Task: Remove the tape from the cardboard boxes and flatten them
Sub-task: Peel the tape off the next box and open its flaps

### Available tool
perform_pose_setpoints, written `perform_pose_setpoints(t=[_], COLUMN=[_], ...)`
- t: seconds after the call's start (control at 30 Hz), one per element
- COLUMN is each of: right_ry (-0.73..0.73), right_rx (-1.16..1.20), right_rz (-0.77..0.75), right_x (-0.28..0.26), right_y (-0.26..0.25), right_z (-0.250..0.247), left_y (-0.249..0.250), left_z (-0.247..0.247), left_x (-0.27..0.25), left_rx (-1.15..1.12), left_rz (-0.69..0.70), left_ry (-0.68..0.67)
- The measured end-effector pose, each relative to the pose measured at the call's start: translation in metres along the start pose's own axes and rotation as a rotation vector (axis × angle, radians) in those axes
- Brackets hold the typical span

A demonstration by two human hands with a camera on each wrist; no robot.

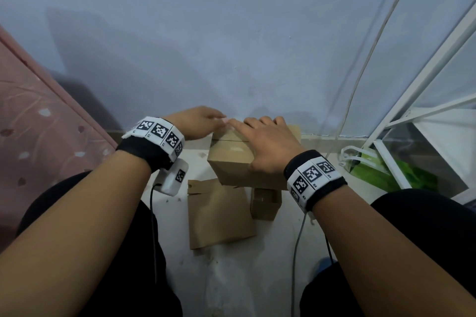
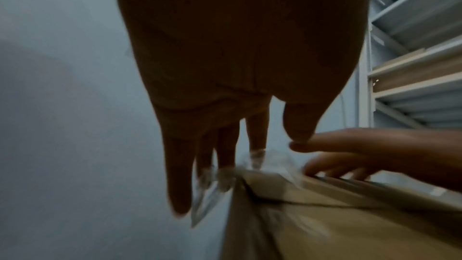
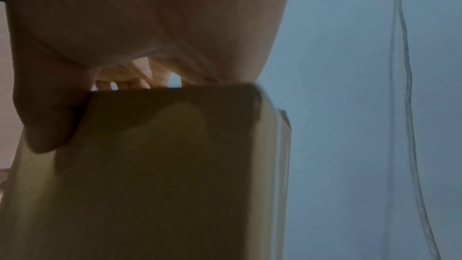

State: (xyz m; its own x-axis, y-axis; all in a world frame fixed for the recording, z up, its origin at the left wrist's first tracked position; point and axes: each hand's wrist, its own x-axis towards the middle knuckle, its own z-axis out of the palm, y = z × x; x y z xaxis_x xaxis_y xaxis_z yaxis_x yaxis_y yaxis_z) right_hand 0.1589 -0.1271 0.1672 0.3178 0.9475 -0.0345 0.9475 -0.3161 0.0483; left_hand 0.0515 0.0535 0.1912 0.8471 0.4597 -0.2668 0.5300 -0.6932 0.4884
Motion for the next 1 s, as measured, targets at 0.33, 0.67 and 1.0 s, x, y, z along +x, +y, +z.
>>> perform_pose_setpoints(t=[0.33,0.67,1.0], right_ry=[-0.086,-0.129,0.199], right_rx=[-0.042,0.006,0.098], right_rz=[0.033,0.051,0.182], right_x=[-0.001,-0.004,-0.001], right_y=[-0.003,-0.005,-0.012], right_z=[-0.001,-0.002,-0.007], left_y=[-0.010,-0.028,-0.002], left_z=[-0.015,-0.029,-0.003], left_x=[-0.002,-0.010,-0.010], left_rx=[0.308,0.470,-0.173], left_rz=[-0.278,-0.361,-0.185], left_ry=[0.424,0.750,0.087])
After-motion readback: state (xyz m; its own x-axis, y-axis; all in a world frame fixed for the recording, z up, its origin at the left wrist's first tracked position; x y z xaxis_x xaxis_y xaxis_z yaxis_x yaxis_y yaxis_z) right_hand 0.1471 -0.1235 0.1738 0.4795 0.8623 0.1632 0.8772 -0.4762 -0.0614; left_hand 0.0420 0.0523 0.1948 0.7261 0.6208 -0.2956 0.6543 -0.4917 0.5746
